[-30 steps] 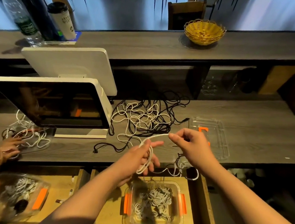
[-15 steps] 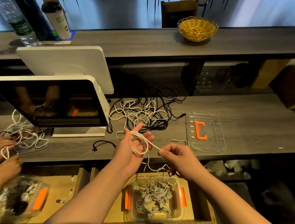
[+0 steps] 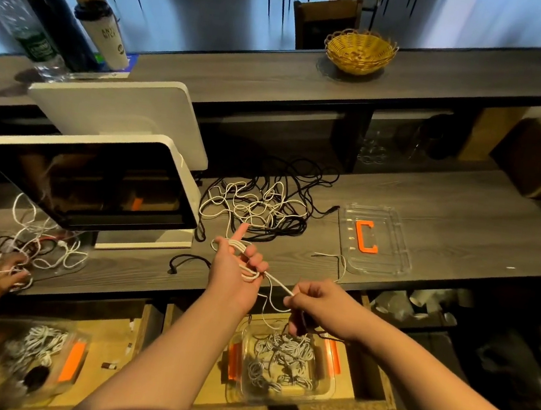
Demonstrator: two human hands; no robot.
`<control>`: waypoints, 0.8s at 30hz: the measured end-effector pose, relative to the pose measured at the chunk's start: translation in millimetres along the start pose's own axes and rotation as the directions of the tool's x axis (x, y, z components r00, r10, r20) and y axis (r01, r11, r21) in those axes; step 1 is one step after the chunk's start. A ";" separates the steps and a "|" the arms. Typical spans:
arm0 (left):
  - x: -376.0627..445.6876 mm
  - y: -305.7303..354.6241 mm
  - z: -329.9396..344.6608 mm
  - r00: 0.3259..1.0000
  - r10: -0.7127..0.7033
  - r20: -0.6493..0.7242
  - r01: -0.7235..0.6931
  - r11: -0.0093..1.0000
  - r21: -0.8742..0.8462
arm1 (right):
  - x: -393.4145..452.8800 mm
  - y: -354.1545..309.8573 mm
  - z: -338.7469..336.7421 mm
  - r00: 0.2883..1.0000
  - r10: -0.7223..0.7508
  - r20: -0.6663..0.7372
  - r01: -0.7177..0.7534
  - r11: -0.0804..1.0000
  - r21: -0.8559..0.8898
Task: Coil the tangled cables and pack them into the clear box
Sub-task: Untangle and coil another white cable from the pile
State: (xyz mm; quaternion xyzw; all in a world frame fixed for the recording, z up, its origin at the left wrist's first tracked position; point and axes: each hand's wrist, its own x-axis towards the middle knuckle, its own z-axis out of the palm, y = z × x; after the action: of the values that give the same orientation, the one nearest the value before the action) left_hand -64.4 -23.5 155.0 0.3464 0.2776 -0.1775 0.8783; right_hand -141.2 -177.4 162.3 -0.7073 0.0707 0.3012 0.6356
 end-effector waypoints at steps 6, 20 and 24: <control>15.6 6.5 -0.4 0.991 0.122 -0.049 -0.118 0.990 0.071 | -2.0 -2.3 -4.0 0.999 -0.004 0.043 0.014 0.970 -0.243; 9.6 -12.4 -12.0 0.946 -0.127 0.299 -0.299 0.023 0.954 | -6.2 -4.6 -9.2 0.986 -0.107 -0.128 0.116 0.991 0.072; -8.2 -17.4 -12.4 0.890 -0.432 0.149 -0.065 0.203 0.977 | -7.4 -5.4 -18.7 0.949 -0.125 -0.290 0.188 0.962 0.199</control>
State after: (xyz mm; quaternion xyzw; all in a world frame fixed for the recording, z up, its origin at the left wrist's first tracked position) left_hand -84.1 -25.9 143.6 0.7339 -0.0357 -0.4817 0.4776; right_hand -138.3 -196.2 171.0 -0.6692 0.1352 0.1385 0.7174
